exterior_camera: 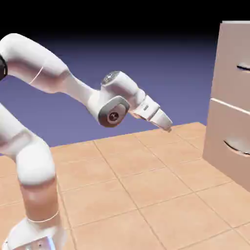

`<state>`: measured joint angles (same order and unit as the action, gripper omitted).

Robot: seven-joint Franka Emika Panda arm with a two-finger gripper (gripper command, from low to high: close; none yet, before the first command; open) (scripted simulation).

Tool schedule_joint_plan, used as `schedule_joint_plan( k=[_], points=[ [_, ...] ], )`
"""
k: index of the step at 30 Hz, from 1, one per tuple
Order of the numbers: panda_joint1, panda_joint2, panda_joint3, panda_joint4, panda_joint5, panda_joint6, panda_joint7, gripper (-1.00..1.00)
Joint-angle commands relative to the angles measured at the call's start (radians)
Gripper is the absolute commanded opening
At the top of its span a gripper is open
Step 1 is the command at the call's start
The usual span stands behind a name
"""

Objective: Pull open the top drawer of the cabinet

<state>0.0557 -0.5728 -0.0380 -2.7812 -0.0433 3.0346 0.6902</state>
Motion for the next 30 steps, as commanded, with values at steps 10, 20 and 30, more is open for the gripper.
schedule_joint_plan(
  k=[10,20,30],
  points=[
    [0.362,-0.024,-0.316,0.238,-0.359,-0.02,-0.422,0.0],
    [0.725,-0.047,-0.631,0.477,-0.718,-0.039,-0.843,0.0],
    [1.087,-0.071,-0.947,0.715,-1.078,-0.059,-1.265,0.0]
  ],
)
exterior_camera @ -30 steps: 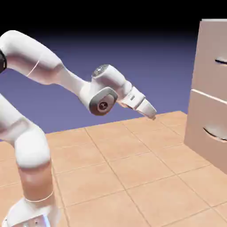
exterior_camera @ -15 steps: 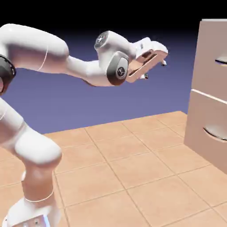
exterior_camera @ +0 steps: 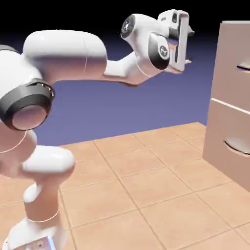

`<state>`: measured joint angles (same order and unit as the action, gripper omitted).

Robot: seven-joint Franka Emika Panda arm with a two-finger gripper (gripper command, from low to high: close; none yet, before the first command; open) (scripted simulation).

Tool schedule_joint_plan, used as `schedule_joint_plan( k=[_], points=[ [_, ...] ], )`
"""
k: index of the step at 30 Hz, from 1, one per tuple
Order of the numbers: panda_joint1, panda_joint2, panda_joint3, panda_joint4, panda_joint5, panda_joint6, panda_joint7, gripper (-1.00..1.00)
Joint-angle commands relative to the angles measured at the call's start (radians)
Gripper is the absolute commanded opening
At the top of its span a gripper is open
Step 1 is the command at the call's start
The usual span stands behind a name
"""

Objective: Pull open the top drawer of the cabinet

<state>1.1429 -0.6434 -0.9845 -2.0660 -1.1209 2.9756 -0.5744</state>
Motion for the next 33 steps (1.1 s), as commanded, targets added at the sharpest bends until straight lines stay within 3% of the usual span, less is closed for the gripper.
schedule_joint_plan(
  k=[1,33],
  points=[
    [0.036,-0.002,-0.032,0.024,-0.036,-0.002,-0.042,0.0],
    [1.196,-0.078,-1.041,0.787,-1.185,-0.065,-1.391,0.0]
  ],
)
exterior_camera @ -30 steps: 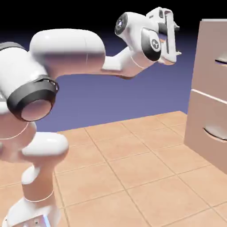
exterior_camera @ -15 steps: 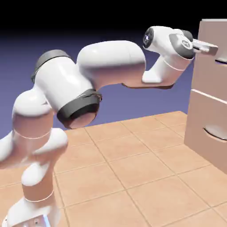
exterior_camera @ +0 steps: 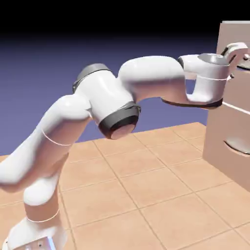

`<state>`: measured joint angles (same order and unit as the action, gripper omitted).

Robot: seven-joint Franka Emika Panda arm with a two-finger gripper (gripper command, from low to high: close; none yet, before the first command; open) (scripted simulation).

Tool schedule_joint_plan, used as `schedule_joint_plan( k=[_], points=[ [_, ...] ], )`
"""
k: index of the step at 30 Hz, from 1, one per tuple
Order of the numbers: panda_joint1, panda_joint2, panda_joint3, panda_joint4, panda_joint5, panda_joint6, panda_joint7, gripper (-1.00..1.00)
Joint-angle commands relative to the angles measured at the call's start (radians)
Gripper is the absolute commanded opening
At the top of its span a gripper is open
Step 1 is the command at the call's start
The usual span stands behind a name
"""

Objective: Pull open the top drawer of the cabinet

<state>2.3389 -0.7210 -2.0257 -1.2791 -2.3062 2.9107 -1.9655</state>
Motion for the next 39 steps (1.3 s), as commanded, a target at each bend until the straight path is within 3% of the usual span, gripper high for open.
schedule_joint_plan(
  k=[1,5,16,17,18,39],
  points=[
    [0.036,-0.002,-0.032,0.024,-0.036,-0.002,-0.042,0.0],
    [0.116,-0.008,-0.101,0.077,-0.115,-0.006,-0.135,0.0],
    [0.288,-0.269,-0.061,0.413,0.116,0.017,-0.59,0.0],
    [0.288,-0.269,-0.061,0.413,0.116,0.017,-0.59,-1.0],
    [0.288,-0.269,-0.061,0.413,0.116,0.017,-0.59,-1.0],
    [-0.302,0.143,0.251,-0.335,-0.258,-0.118,0.055,-1.0]
  ],
)
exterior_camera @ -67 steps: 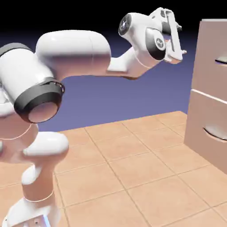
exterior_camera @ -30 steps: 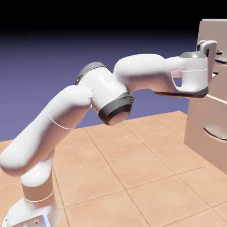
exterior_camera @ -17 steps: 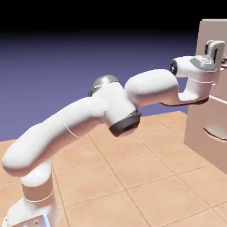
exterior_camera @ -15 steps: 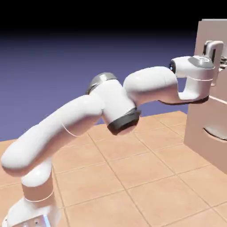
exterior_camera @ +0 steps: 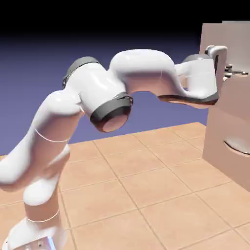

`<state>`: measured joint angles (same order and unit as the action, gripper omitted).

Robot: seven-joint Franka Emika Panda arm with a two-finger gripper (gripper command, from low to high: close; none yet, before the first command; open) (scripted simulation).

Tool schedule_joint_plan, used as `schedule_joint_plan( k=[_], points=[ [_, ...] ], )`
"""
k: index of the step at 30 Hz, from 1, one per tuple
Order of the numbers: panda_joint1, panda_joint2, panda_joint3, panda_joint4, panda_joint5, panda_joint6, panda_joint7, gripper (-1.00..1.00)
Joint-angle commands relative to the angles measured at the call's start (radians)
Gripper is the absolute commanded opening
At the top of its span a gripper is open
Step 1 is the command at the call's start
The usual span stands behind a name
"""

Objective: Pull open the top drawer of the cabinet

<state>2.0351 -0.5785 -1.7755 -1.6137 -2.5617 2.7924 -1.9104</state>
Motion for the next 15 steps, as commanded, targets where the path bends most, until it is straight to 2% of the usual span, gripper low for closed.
schedule_joint_plan(
  k=[1,8,15],
  points=[
    [-0.035,0.017,0.027,-0.03,-0.01,-0.002,0.021,-1.0],
    [-0.288,0.09,0.235,-0.194,-0.045,-0.019,0.123,-1.0],
    [-0.542,0.075,0.473,-0.343,-0.043,-0.049,0.129,-1.0]
  ],
)
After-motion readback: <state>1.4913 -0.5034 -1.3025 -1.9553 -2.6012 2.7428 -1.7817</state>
